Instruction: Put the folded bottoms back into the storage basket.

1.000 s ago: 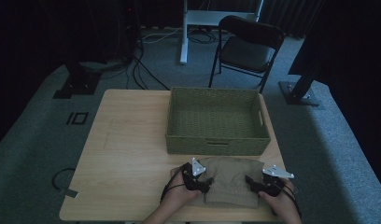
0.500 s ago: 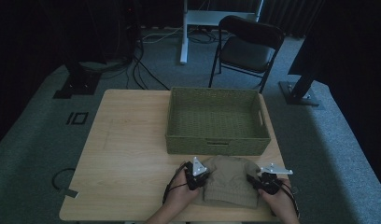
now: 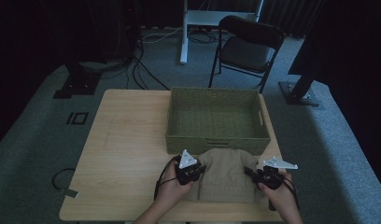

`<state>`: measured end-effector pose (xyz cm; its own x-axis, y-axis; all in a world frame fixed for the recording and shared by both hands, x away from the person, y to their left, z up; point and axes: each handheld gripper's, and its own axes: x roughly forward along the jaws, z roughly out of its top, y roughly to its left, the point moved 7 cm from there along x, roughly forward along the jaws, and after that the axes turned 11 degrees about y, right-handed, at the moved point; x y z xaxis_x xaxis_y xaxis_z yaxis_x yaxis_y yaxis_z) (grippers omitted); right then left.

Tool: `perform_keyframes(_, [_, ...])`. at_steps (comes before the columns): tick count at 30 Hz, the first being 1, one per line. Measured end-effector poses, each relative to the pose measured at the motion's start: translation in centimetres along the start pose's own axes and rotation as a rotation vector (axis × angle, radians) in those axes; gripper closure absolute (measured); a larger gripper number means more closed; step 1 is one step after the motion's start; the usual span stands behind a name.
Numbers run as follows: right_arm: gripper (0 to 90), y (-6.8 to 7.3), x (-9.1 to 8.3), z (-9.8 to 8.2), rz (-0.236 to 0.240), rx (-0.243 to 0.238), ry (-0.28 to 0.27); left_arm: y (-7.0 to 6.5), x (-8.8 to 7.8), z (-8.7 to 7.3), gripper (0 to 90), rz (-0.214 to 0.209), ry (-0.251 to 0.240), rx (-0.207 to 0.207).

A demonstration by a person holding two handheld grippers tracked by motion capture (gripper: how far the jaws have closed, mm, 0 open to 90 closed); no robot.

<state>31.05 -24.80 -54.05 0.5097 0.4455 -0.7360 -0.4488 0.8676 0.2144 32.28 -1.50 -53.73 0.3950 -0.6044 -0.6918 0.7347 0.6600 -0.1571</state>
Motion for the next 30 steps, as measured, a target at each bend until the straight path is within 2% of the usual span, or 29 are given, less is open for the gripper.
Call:
perform_keyframes(2, [80.5,0.2,-0.3,0.8,0.010,-0.001,-0.012,0.1,-0.6,0.5,82.0,-0.008,-0.012,-0.003])
perform_keyframes(10, [80.7,1.4,-1.7,3.7,0.031,-0.037,-0.068,1.2,-3.0,2.6,82.0,0.005,-0.046,0.004])
perform_keyframes(17, [80.6,1.9,-2.4,5.6,0.044,-0.050,-0.092,1.8,-4.0,3.7,82.0,0.007,-0.063,0.007])
perform_keyframes(21, [80.7,1.7,-2.7,6.5,0.052,-0.042,-0.111,2.0,-4.6,4.7,81.9,0.010,-0.088,0.012])
perform_keyframes(30, [80.7,1.5,-3.2,8.5,0.056,-0.037,-0.136,2.9,-5.4,6.6,81.8,0.013,-0.108,0.016])
